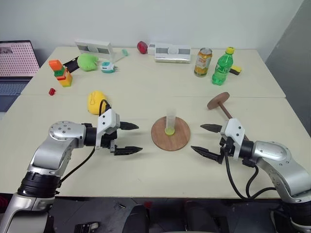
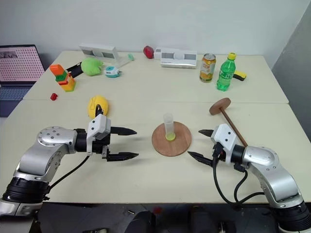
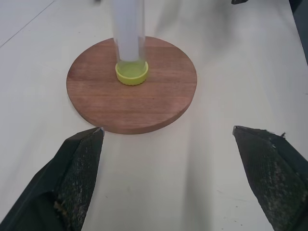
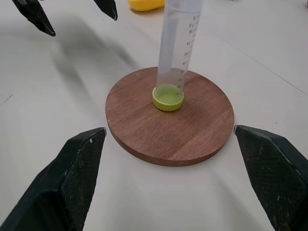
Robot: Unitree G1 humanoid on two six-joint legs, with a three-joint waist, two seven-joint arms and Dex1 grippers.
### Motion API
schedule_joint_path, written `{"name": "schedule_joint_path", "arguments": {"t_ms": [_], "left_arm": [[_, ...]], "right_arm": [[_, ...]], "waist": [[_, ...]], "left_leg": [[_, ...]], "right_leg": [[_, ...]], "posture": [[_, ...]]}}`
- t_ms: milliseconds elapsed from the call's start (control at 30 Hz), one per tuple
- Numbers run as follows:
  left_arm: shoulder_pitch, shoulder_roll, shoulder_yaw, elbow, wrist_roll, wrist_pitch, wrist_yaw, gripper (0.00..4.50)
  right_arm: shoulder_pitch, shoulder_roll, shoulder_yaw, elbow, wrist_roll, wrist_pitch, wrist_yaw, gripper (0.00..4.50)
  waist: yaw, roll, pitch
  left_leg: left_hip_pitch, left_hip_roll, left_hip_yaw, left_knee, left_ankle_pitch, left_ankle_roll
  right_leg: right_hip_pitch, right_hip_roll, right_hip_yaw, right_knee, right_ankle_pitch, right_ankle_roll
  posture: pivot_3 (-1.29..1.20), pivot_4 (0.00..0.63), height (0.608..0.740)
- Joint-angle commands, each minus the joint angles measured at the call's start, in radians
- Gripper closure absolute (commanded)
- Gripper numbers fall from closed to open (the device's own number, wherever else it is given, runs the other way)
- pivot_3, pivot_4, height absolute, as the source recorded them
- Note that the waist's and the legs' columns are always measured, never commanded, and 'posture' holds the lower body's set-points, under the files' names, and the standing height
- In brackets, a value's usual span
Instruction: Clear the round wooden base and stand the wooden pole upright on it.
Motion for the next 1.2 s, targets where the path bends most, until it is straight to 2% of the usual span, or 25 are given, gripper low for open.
{"name": "schedule_joint_path", "arguments": {"t_ms": [33, 333, 1033, 1200], "left_arm": [[-0.024, -0.001, 0.003, -0.015, -0.022, 0.014, -0.018, 0.0], [-0.056, -0.055, 0.002, 0.006, -0.016, 0.002, 0.004, 0.0], [-0.11, -0.108, -0.028, 0.055, 0.013, -0.045, -0.001, 0.0], [-0.144, -0.152, -0.055, 0.08, 0.031, -0.054, 0.016, 0.0]], "right_arm": [[-0.006, -0.01, -0.031, -0.04, 0.018, -0.009, 0.005, 0.02], [-0.01, -0.004, -0.04, -0.047, 0.025, 0.001, -0.002, 0.02], [-0.007, -0.013, -0.06, -0.077, 0.056, 0.029, -0.018, 0.02], [-0.009, -0.014, -0.065, -0.098, 0.068, 0.045, -0.028, 0.02]], "waist": [[0.0, 0.0, 0.0], [0.0, 0.0, 0.0], [0.0, 0.0, 0.0], [0.0, 0.0, 0.0]], "left_leg": [[0.0, 0.0, 0.0, 0.0, 0.0, 0.0], [0.0, 0.0, 0.0, 0.0, 0.0, 0.0], [0.0, 0.0, 0.0, 0.0, 0.0, 0.0], [0.0, 0.0, 0.0, 0.0, 0.0, 0.0]], "right_leg": [[0.0, 0.0, 0.0, 0.0, 0.0, 0.0], [0.0, 0.0, 0.0, 0.0, 0.0, 0.0], [0.0, 0.0, 0.0, 0.0, 0.0, 0.0], [0.0, 0.0, 0.0, 0.0, 0.0, 0.0]], "posture": [[0.0, 0.15, 0.74], [0.0, 0.15, 0.74], [0.0, 0.15, 0.74], [0.0, 0.15, 0.74]]}}
